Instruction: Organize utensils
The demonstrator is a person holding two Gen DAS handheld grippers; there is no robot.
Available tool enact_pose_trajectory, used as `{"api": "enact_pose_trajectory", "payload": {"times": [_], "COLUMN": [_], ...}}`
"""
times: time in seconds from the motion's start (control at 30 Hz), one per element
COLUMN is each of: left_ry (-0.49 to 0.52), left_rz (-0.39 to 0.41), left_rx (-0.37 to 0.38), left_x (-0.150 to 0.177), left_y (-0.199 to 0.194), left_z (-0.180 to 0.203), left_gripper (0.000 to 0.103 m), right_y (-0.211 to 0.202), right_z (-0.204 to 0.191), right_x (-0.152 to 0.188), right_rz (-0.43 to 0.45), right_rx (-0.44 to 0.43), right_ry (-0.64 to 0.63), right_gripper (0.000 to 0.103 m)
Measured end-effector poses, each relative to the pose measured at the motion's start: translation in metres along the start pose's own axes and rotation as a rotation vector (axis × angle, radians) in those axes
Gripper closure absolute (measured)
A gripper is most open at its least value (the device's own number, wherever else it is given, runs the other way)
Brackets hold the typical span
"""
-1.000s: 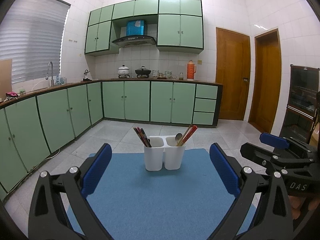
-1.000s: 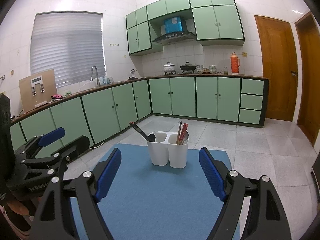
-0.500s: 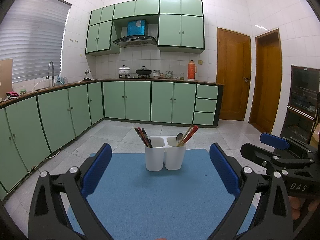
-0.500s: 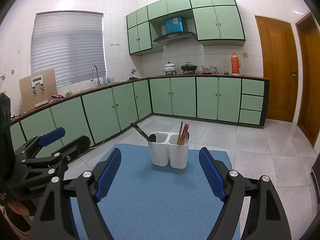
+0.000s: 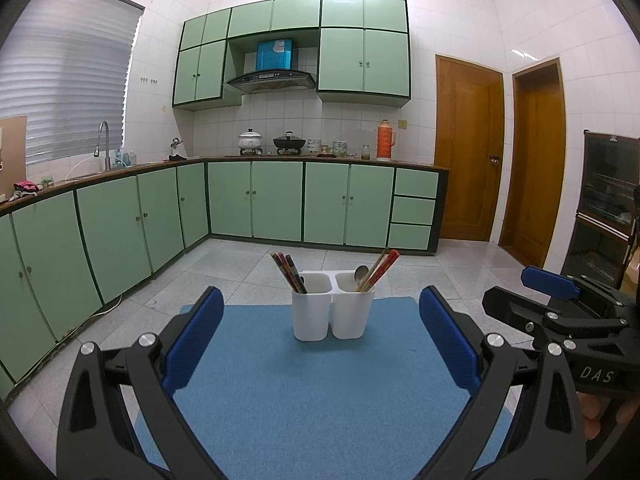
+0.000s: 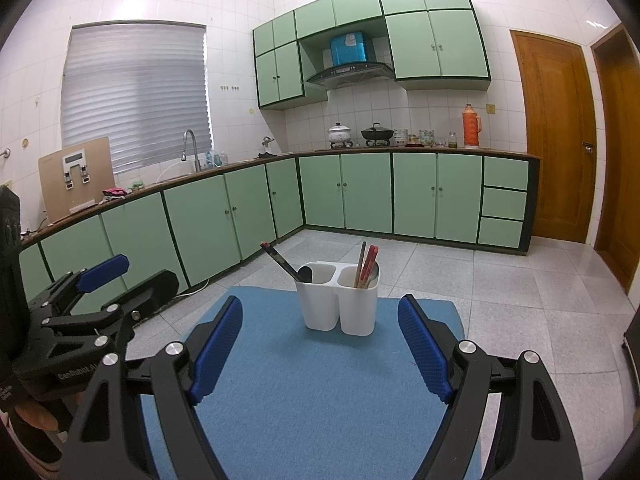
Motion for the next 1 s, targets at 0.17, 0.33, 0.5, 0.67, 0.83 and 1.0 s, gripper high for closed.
{"api": "enact_pose_trajectory", "payload": {"times": [0.17,0.33,0.5,0.67,0.83,1.0], "left_ry": [0.0,0.0,0.0,0.0,0.0,0.001], "left_rz": [0.0,0.0,-0.001,-0.001,-0.002,-0.002], "left_rx": [0.0,-0.001,-0.001,-0.002,-0.002,-0.002], "left_x": [-0.0001,0.0003,0.0003,0.0004,0.0004,0.0003], "left_y": [0.0002,0.0001,-0.0005,-0.0002,-0.0005,-0.0008], "left_z": [0.0001,-0.0001,-0.0009,-0.0008,-0.0014,-0.0019], "left_gripper": [0.008,0.008,0.008,0.008,0.008,0.008], "right_y": [0.0,-0.0001,-0.0004,-0.0002,-0.0003,-0.0002], "right_z": [0.0002,0.0004,0.0,0.0001,0.0,0.0], "right_x": [0.0005,-0.0001,0.0,-0.0005,-0.0009,-0.0013], "right_rz": [-0.001,0.0,-0.001,-0.001,-0.002,-0.002], "right_rx": [-0.001,-0.001,-0.001,-0.001,-0.001,-0.001], "right_ry": [0.0,0.0,0.0,0.0,0.0,0.0], "right_gripper": [0.025,0.025,0.025,0.025,0.025,0.025]}}
Point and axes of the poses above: each gripper's, at about its wrist camera, not at the fingertips, and y roughly the way its jaws point, z to its right, x to its underside, the point moved 7 cm from there along y, roughly the way its jaws point, and after that the axes turned 8 degrees about -x, right-handed, at the moved point
